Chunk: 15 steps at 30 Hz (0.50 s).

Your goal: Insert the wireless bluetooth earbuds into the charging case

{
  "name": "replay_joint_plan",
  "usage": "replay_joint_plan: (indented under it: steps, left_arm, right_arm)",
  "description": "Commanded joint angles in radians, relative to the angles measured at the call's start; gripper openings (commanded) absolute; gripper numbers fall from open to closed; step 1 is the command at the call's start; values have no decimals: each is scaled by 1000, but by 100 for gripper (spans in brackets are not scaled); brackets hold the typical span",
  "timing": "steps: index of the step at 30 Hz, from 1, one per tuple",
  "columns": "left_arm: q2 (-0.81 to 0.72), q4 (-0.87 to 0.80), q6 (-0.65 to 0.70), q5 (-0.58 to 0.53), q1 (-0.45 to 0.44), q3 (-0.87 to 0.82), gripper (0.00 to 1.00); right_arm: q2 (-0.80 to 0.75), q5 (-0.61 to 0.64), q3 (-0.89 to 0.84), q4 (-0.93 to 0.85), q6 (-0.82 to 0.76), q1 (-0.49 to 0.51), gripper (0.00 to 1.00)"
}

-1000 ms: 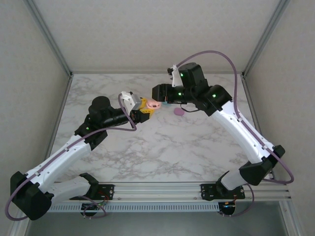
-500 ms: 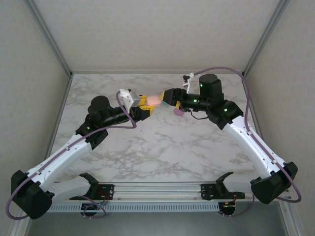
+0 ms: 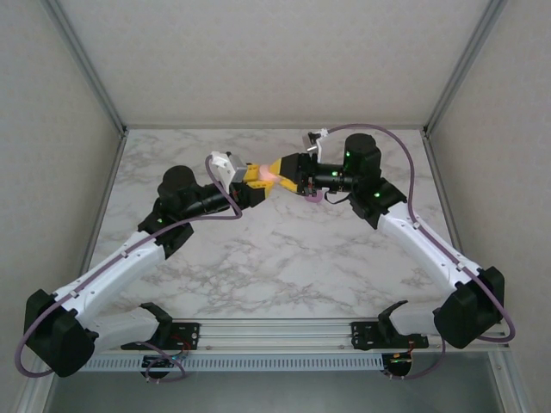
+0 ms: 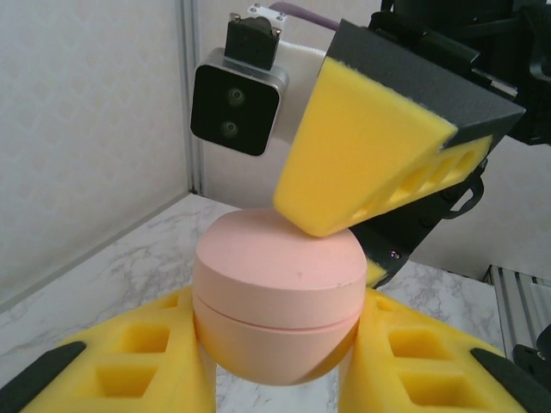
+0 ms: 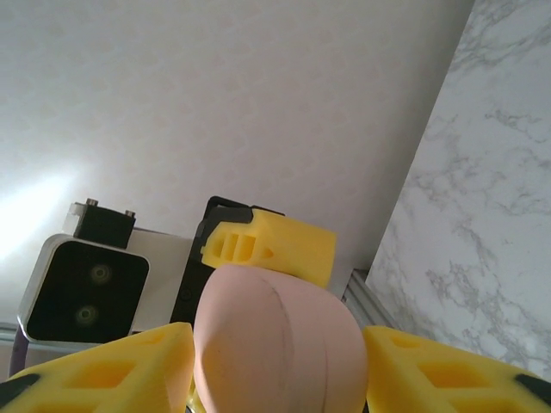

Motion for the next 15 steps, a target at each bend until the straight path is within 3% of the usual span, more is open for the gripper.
replay_joint_plan:
  steps: [1, 6, 15]
  left_arm:
    - [7, 68, -21, 25, -9, 41, 22]
    - [9, 66, -12, 31, -9, 42, 22]
    - [14, -7, 39, 9, -9, 52, 26]
  right_arm:
    - [17, -47, -16, 97, 43, 0, 55]
    - [26, -58, -32, 145, 68, 1, 42]
    - [-10, -1, -60, 130, 59, 0, 32]
